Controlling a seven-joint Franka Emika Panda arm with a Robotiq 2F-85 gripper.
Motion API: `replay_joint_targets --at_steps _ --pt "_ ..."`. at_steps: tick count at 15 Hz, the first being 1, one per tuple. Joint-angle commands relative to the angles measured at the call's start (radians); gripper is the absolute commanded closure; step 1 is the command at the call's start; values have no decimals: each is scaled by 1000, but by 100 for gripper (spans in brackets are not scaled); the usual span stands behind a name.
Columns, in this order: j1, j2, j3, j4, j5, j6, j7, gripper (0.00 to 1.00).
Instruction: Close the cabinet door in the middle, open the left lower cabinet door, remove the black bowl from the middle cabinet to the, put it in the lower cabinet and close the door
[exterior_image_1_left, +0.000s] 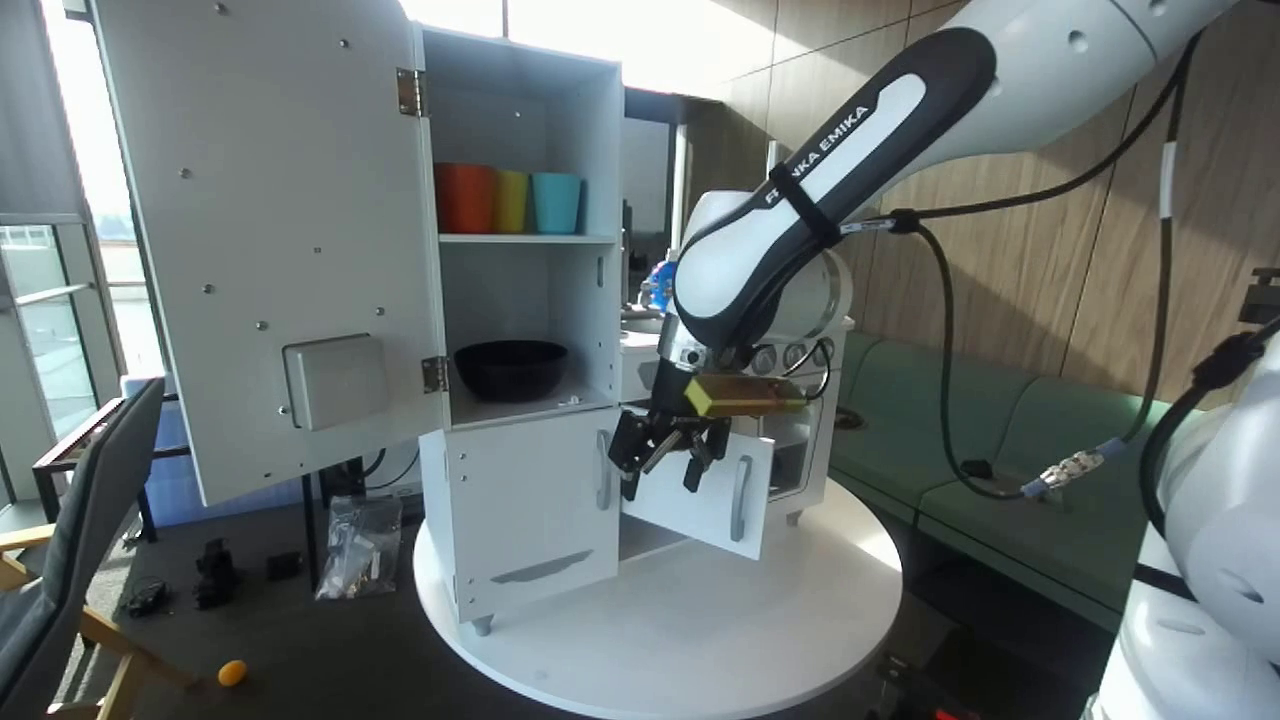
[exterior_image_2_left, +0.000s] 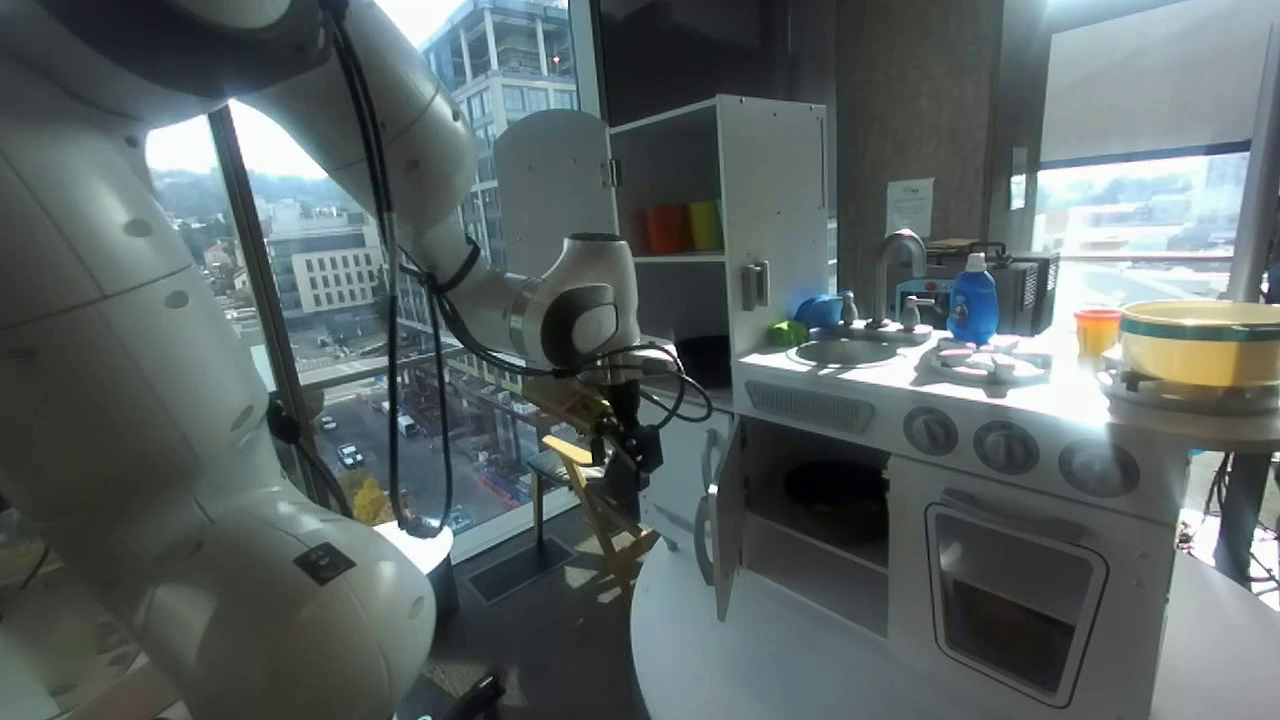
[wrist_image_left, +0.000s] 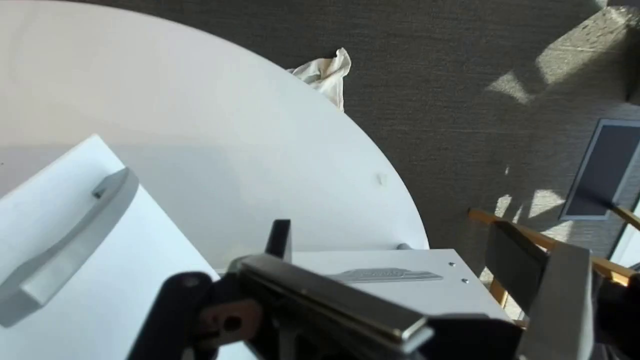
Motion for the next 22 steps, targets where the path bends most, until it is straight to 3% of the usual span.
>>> replay_joint_targets --at_steps 1,2,3,4,7,11,13,16,22 --pt "-161 222 81 138 -268 147 226 0" --pt "-236 235 120 156 -353 126 286 0" --pt "-227 237 82 175 -445 99 366 0" --pt "-168 246 1 197 -533 77 448 0" --pt "-148 233 -60 196 -705 104 611 0" --pt "-135 261 -93 213 -840 109 773 0" --pt "-155 282 -84 205 -950 123 922 0" --pt "-152 278 -129 216 -1144 88 1168 0" --pt "-164 336 -172 201 -1473 204 1603 0"
